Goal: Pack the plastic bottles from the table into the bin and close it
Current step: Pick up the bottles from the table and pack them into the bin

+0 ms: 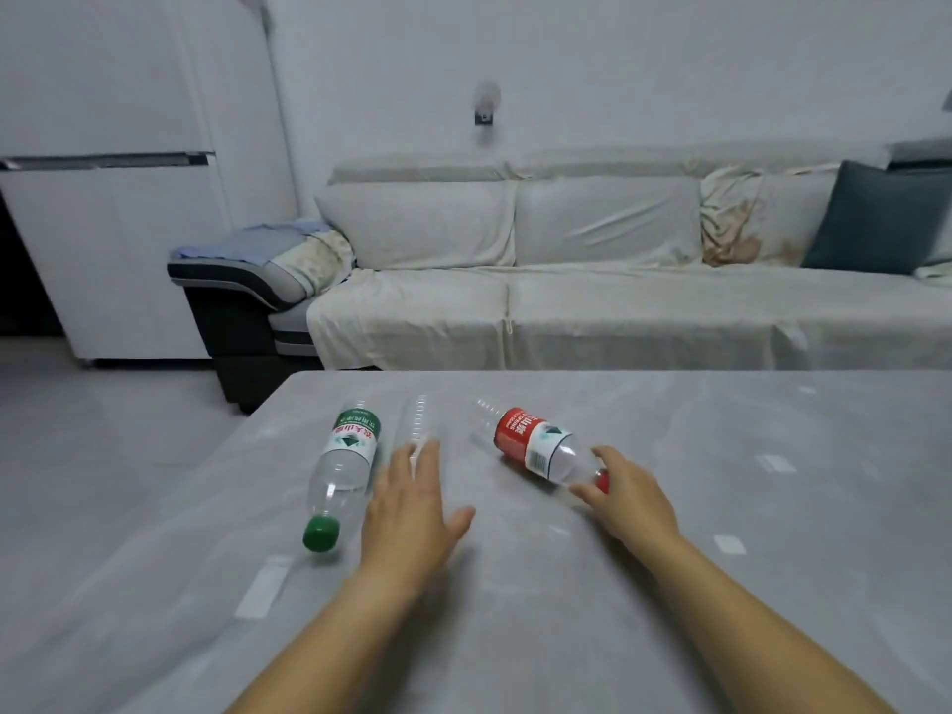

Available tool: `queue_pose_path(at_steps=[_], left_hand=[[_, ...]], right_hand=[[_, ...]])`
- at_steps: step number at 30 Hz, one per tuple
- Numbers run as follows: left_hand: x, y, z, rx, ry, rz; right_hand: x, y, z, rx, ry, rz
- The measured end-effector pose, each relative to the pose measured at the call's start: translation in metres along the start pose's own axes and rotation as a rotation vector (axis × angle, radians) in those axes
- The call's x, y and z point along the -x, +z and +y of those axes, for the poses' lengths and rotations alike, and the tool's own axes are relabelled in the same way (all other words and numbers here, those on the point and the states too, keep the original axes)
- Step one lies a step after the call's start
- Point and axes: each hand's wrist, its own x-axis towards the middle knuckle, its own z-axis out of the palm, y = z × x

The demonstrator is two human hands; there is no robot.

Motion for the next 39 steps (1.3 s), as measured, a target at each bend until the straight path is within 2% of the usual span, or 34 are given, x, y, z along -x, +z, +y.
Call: queue_pose_path(at_steps=[3, 5, 8, 11, 14, 16, 18, 22, 27, 30, 34, 39], left_hand=[[-0.022, 0.012, -0.014, -0.239, -0.076, -0.111], [-0.022, 0.014, -0.021, -0.277, -0.109, -0.146], [-0.010, -0.010, -0.021, -0.072, -0.119, -0.117], [0.028, -0.068, -0.007, 0.133, 0.047, 0.075], [0.102, -0.158, 0.002, 0.279, 0.175, 0.200], [0.159, -0.210, -0.002, 0.334, 0.212, 0.192], [0.212, -0.234, -0.016, 0.302, 0.230, 0.099], [0.316, -0.241, -0.036, 0.128, 0.156, -0.206], [0.360, -0.187, -0.029, 0.072, 0.139, -0.405], [0.352, -0.149, -0.032, 0.073, 0.065, -0.423], [0.331, -0.132, -0.045, 0.065, 0.000, -0.371], [0.322, -0.098, -0.049, 0.014, 0.050, -0.493]], right_hand=[[0.019, -0.010, 0.010, -0.022, -0.005, -0.007], [0.034, -0.020, 0.019, -0.050, -0.012, -0.003], [0.061, -0.042, 0.025, -0.143, -0.016, -0.005], [0.101, -0.074, 0.021, -0.244, -0.028, 0.018], [0.159, -0.118, 0.008, -0.312, -0.128, 0.166], [0.204, -0.156, -0.003, -0.308, -0.271, 0.312], [0.246, -0.186, -0.009, -0.329, -0.371, 0.351], [0.312, -0.191, -0.004, -0.363, -0.391, 0.147], [0.361, -0.095, 0.010, -0.025, -0.307, -0.089], [0.370, -0.047, 0.027, 0.168, -0.331, -0.225], [0.366, -0.014, 0.036, 0.261, -0.388, -0.237], [0.360, 0.016, 0.039, 0.356, -0.404, -0.355]])
